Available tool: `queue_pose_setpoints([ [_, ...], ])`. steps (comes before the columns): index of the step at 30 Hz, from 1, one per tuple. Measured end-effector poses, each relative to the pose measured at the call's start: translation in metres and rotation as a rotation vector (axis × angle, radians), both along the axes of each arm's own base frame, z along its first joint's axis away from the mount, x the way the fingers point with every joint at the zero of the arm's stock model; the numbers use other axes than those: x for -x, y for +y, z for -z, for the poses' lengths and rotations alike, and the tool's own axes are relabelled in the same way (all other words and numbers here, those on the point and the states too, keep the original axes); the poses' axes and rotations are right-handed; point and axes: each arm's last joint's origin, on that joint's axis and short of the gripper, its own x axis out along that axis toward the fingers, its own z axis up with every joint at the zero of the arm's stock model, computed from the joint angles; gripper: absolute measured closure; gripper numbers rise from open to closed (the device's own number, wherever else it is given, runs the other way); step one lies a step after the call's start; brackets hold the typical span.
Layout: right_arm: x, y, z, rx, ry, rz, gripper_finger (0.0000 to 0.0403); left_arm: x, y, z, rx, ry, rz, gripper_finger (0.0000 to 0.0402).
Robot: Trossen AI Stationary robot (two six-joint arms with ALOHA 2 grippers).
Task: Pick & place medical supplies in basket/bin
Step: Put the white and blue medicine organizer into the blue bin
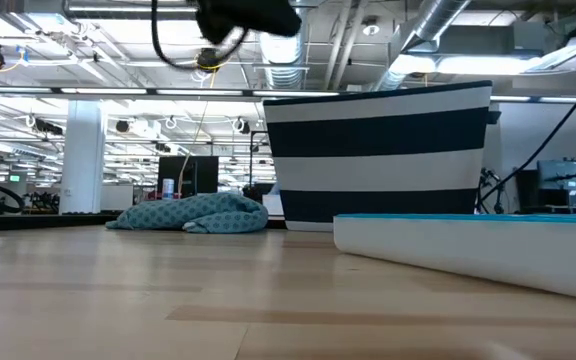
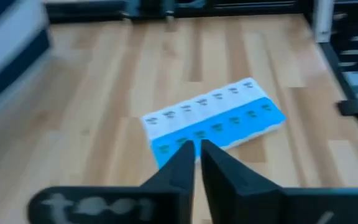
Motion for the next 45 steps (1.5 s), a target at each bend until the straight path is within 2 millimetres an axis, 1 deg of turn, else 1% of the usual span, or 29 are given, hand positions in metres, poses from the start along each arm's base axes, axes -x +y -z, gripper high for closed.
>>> queue_pose_setpoints([
  [1,-0.001,0.002,0.012,-0.017,0.025,0.048,0.021,0.0,0.002,0.006,0.023,-0.012,0.017,0.0392],
  [4,-0.007,0.009,0.049,-0.035,0.092,0.143,0.0209,0.001,0.009,0.023,0.057,-0.059,0.019,0.0395],
  [7,-0.019,0.017,0.076,-0.073,0.093,0.192,0.0212,0.003,0.015,0.033,0.064,-0.097,-0.005,0.04],
  [9,-0.028,0.024,0.088,-0.13,0.046,0.194,0.0214,0.0,0.015,0.036,0.074,-0.12,-0.008,0.0401],
  [11,-0.037,0.032,0.096,-0.182,-0.01,0.176,0.0216,-0.009,0.012,0.043,0.086,-0.162,-0.005,0.0401],
  [13,-0.045,0.037,0.105,-0.215,-0.025,0.163,0.0216,-0.022,0.006,0.054,0.072,-0.197,0.054,0.0401],
  [16,-0.056,0.042,0.118,-0.212,0.002,0.171,0.0214,-0.041,-0.003,0.069,-0.006,-0.162,0.11,0.0401],
  [21,-0.07,0.046,0.145,-0.168,0.103,0.229,0.0211,-0.066,-0.007,0.084,0.015,-0.126,0.127,0.0401],
  [25,-0.081,0.048,0.166,-0.101,0.152,0.267,0.0211,-0.072,-0.01,0.098,0.01,-0.062,0.115,0.0401],
  [28,-0.091,0.046,0.181,-0.072,0.18,0.299,0.021,-0.073,-0.01,0.098,-0.014,-0.048,0.079,0.0401],
  [31,-0.098,0.041,0.193,-0.058,0.242,0.312,0.0209,-0.072,-0.005,0.106,-0.047,-0.014,-0.011,0.0401],
  [34,-0.105,0.036,0.202,-0.044,0.285,0.302,0.0209,-0.074,-0.001,0.118,-0.038,0.016,-0.036,0.0401],
  [37,-0.113,0.032,0.205,-0.059,0.283,0.264,0.0209,-0.073,0.002,0.127,-0.048,0.055,-0.054,0.0401],
  [40,-0.121,0.028,0.205,-0.077,0.264,0.223,0.0211,-0.076,0.006,0.129,-0.023,0.048,-0.104,0.0401],
  [45,-0.131,0.021,0.204,-0.137,0.25,0.17,0.0209,-0.075,0.009,0.135,-0.034,0.082,-0.122,0.0401],
])
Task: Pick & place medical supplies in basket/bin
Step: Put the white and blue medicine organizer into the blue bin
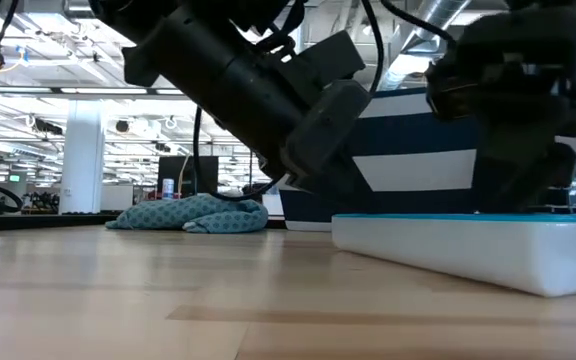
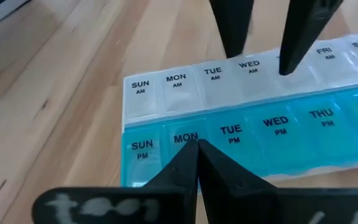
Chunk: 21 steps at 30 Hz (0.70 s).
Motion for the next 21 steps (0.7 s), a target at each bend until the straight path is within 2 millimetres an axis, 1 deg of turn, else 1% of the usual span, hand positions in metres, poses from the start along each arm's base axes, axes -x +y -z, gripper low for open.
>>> queue_pose_setpoints([
  [4,-0.005,-0.007,-0.001,-0.027,-0.011,0.009,0.0206,0.006,-0.001,0.004,-0.014,0.042,-0.057,0.0401],
  [7,-0.007,-0.011,-0.001,-0.068,0.013,0.007,0.0201,0.01,-0.005,0.006,-0.033,0.049,-0.091,0.0401],
  [10,-0.008,-0.013,0.004,-0.123,0.065,0.012,0.0194,0.013,-0.01,0.007,-0.037,0.047,-0.122,0.0401],
  [12,-0.009,-0.013,0.006,-0.13,0.069,0.011,0.0189,0.016,-0.015,0.007,-0.086,0.029,-0.147,0.0401],
  [15,-0.013,-0.013,0.009,-0.136,0.061,0.015,0.0182,0.018,-0.02,0.003,-0.134,0.001,-0.149,0.0401],
  [21,-0.018,-0.013,0.009,-0.138,0.007,-0.017,0.0177,0.022,-0.027,-0.011,-0.096,-0.041,-0.144,0.0401],
])
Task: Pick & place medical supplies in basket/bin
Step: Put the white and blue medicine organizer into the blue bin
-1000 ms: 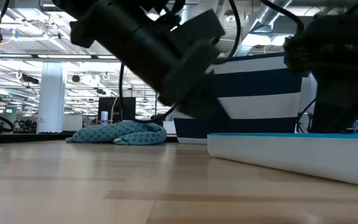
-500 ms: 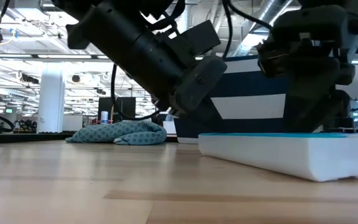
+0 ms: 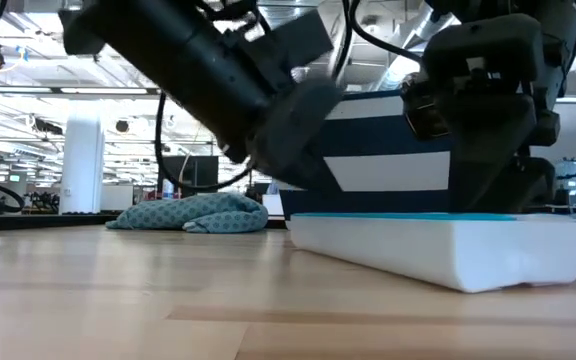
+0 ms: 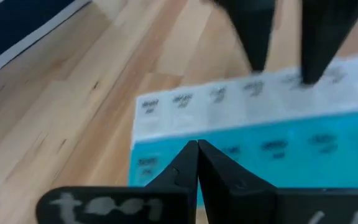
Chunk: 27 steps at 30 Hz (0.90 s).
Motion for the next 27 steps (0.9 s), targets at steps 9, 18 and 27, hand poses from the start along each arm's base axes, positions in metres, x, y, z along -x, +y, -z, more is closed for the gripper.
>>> queue_pose_setpoints([
  [9,-0.001,-0.002,0.0,-0.015,-0.003,-0.011,0.0177,0.009,-0.023,-0.001,0.101,-0.06,-0.013,0.0401],
  [18,-0.005,-0.006,-0.002,-0.014,-0.025,0.006,0.0179,0.019,-0.022,0.006,0.081,-0.009,-0.114,0.0401],
  [27,-0.005,-0.006,-0.002,-0.008,-0.031,-0.008,0.0179,0.017,-0.023,0.003,0.098,-0.048,-0.111,0.0401],
])
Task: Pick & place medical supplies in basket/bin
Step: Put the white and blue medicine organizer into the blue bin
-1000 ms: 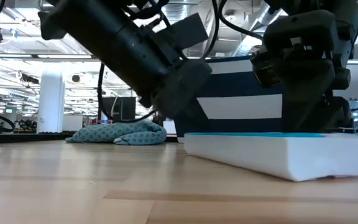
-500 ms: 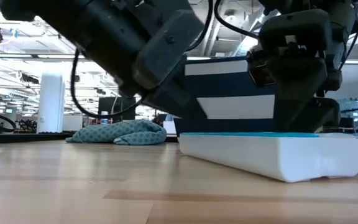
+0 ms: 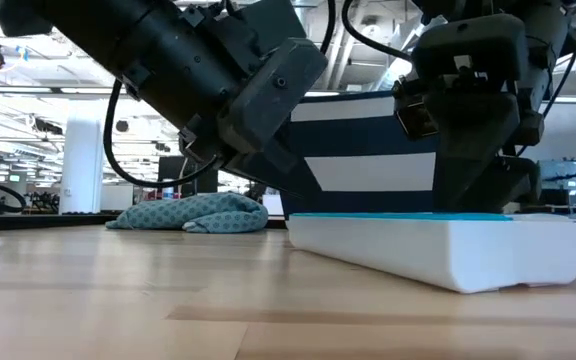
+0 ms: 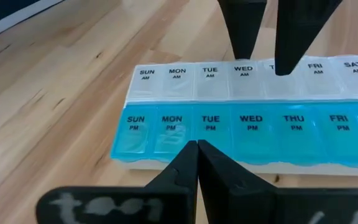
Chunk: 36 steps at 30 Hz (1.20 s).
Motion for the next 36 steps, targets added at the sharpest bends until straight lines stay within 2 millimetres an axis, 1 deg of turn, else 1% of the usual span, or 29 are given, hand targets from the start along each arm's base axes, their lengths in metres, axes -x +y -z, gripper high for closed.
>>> queue_pose_setpoints([
  [2,0.0,0.0,0.0,0.0,0.0,0.0,0.0179,0.0,0.0,0.0,-0.003,-0.002,-0.002,0.0401],
  [4,0.0,0.0,0.0,0.0,0.0,0.0,0.0179,-0.001,0.0,0.004,-0.004,0.001,-0.001,0.0401],
  [10,-0.001,0.0,0.0,-0.01,-0.008,0.008,0.0179,-0.003,0.0,0.039,0.001,0.057,-0.012,0.0401],
  [14,-0.001,0.001,-0.001,-0.021,-0.01,0.021,0.0179,-0.005,0.0,0.045,0.043,0.043,-0.033,0.0401],
  [17,-0.001,0.002,-0.001,-0.024,-0.011,0.017,0.0178,-0.002,-0.003,0.046,0.035,0.043,-0.043,0.0401],
  [21,0.004,0.007,0.001,-0.022,0.033,0.023,0.0178,0.004,-0.01,0.039,-0.003,0.031,-0.034,0.0401],
  [24,0.009,0.011,0.002,0.0,0.063,0.029,0.0179,0.007,-0.014,0.03,-0.023,0.007,-0.044,0.0401],
  [28,0.015,0.016,0.008,-0.03,0.042,0.062,0.0178,0.008,-0.017,0.021,-0.004,-0.024,-0.047,0.0401],
  [33,0.017,0.022,0.012,-0.06,-0.028,0.063,0.0178,-0.001,-0.024,0.003,-0.007,-0.143,0.025,0.0401],
  [36,0.016,0.022,0.014,-0.068,-0.072,0.075,0.0178,-0.01,-0.021,-0.001,0.013,-0.174,0.085,0.0401],
])
